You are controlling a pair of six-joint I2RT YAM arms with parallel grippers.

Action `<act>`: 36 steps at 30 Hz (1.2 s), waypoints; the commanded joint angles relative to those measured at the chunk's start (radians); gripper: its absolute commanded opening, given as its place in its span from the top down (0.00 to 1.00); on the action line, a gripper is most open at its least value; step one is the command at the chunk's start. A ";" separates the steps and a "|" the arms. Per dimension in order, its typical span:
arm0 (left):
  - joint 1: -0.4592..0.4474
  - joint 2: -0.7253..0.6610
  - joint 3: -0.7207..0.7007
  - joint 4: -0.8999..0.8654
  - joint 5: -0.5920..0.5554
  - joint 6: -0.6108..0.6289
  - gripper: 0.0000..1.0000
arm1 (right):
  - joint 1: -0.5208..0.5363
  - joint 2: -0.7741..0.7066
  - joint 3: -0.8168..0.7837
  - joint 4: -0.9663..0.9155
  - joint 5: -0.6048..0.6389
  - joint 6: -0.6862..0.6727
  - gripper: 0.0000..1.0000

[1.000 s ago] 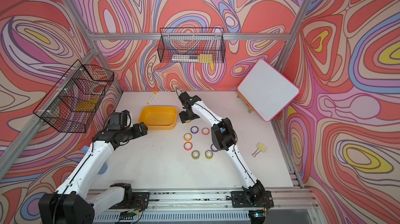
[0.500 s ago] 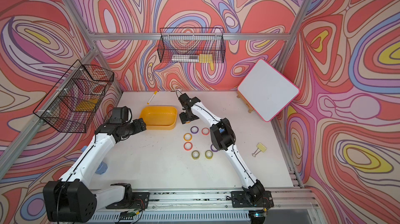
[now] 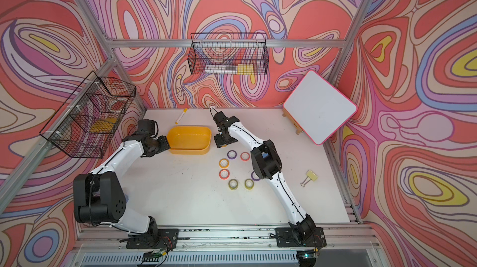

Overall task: Put the transparent tape into the storage box
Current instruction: Move the storage box to the center of the board.

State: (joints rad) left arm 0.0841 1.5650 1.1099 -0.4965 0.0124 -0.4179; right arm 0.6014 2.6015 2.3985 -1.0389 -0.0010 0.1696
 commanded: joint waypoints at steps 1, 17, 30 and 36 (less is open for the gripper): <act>0.009 0.029 0.019 0.058 0.016 0.027 0.37 | 0.001 -0.034 -0.034 -0.011 -0.017 -0.004 0.22; 0.020 0.210 0.097 0.117 0.011 0.059 0.55 | 0.002 -0.052 -0.061 -0.006 -0.042 0.008 0.27; 0.020 0.175 0.043 0.144 0.006 0.087 0.86 | 0.002 -0.032 -0.053 -0.004 -0.036 0.013 0.27; 0.020 0.113 -0.035 0.157 0.018 0.084 0.95 | 0.002 -0.029 -0.059 0.002 -0.021 0.013 0.26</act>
State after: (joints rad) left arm 0.0990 1.7210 1.1110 -0.3500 0.0269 -0.3481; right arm 0.6014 2.5759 2.3558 -1.0317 -0.0257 0.1745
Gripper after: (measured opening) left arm 0.119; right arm 0.739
